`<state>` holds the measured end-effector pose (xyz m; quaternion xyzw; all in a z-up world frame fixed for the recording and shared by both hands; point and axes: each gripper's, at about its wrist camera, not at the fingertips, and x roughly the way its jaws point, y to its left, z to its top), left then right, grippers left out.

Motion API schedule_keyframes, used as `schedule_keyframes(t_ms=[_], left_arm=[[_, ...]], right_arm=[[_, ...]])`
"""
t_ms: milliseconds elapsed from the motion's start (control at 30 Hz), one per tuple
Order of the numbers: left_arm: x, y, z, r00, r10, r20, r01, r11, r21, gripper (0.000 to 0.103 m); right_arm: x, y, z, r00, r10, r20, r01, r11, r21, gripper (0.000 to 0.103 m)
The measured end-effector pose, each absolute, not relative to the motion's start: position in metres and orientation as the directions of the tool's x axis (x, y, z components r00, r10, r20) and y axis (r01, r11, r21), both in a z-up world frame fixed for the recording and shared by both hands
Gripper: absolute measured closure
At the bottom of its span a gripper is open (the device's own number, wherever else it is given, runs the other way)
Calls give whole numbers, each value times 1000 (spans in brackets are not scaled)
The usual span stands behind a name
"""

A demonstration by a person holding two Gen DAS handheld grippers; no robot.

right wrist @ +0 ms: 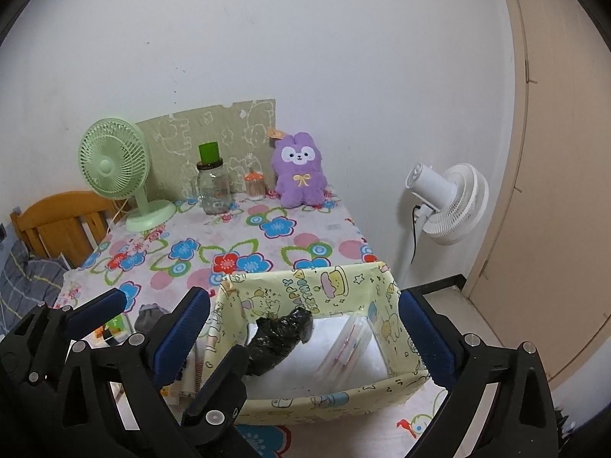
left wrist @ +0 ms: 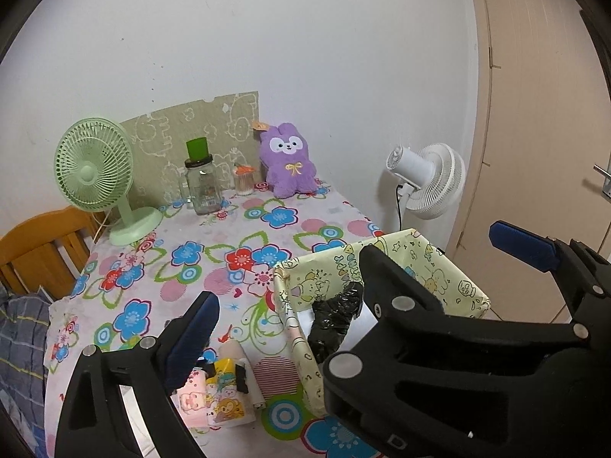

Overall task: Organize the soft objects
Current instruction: 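Withdraw both open tools from the box back toward the pile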

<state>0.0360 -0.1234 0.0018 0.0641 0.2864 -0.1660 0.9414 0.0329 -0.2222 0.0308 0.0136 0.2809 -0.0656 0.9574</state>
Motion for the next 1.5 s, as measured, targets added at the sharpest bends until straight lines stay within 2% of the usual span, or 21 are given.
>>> schedule_keyframes(t_ms=[867,1500], left_arm=[[12,-66,8,815,-232,-531,294,955,34,6],[24,-25,-27,809,-155,-567,207,978,28,6]], right_arm=[[13,-162,39,860,-71,-505,68,997,-24,0],[32,-125,-1,834,0,-552,3,1000,5,0]])
